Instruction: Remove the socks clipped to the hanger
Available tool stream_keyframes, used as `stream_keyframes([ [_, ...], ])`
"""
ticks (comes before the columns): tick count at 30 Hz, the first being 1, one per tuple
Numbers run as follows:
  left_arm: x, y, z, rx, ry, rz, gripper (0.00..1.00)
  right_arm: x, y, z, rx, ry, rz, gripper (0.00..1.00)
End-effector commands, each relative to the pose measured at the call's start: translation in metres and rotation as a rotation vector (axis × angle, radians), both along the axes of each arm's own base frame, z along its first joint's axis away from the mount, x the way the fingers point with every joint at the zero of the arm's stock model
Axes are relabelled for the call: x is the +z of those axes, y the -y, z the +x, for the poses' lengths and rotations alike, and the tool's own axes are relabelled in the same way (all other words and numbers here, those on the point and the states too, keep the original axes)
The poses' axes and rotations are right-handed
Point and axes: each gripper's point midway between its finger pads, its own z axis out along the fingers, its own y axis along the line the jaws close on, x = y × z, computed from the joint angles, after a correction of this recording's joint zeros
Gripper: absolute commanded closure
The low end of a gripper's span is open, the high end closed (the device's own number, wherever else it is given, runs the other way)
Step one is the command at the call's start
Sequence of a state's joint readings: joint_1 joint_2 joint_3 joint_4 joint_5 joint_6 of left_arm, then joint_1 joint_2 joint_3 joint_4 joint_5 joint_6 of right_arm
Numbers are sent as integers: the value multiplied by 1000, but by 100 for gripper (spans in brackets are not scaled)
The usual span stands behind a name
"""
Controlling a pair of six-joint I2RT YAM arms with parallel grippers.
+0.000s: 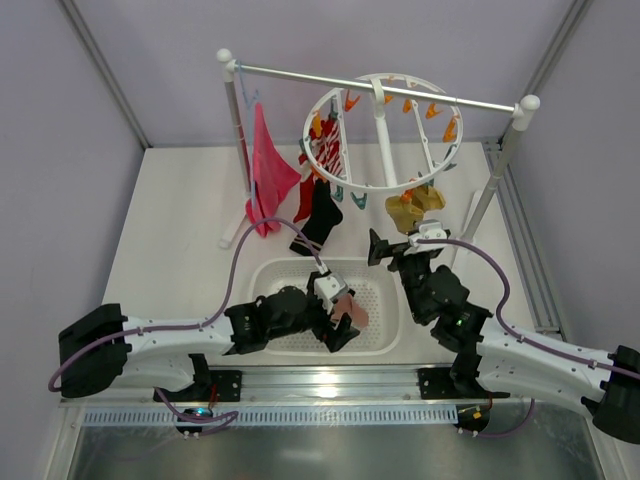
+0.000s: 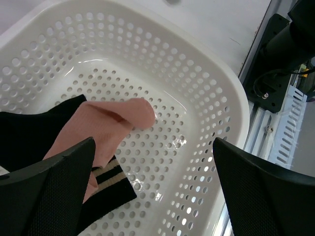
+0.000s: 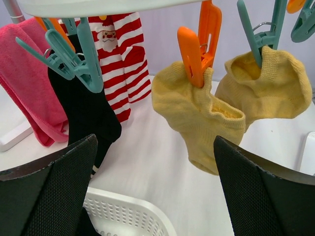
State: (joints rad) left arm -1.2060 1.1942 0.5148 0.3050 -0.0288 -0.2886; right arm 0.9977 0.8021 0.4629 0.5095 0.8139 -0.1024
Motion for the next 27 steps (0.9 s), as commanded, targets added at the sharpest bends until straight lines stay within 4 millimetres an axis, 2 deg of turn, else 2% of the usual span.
stream_keyframes([
  [1,17,5,8,32,28,-25,0,15,8,-2,-29,39,83,0],
  [5,23,0,14,72,48,-31,0,20,19,-6,-51,62,129,0],
  [10,26,-12,36,204,87,2,0,21,33,-13,-64,93,188,0],
  [12,29,-10,39,212,103,-6,1,27,43,-18,-75,118,235,0],
  [14,33,-8,42,220,121,-17,0,26,49,-21,-83,131,257,1],
  [19,55,3,52,229,172,-73,0,25,70,-28,-123,161,316,1],
  [23,59,21,60,175,163,-81,0,25,81,-32,-150,176,356,0],
  [24,54,26,64,152,144,-73,1,25,84,-33,-158,178,361,0],
  [27,64,38,83,142,137,-106,0,24,92,-35,-180,187,384,0],
])
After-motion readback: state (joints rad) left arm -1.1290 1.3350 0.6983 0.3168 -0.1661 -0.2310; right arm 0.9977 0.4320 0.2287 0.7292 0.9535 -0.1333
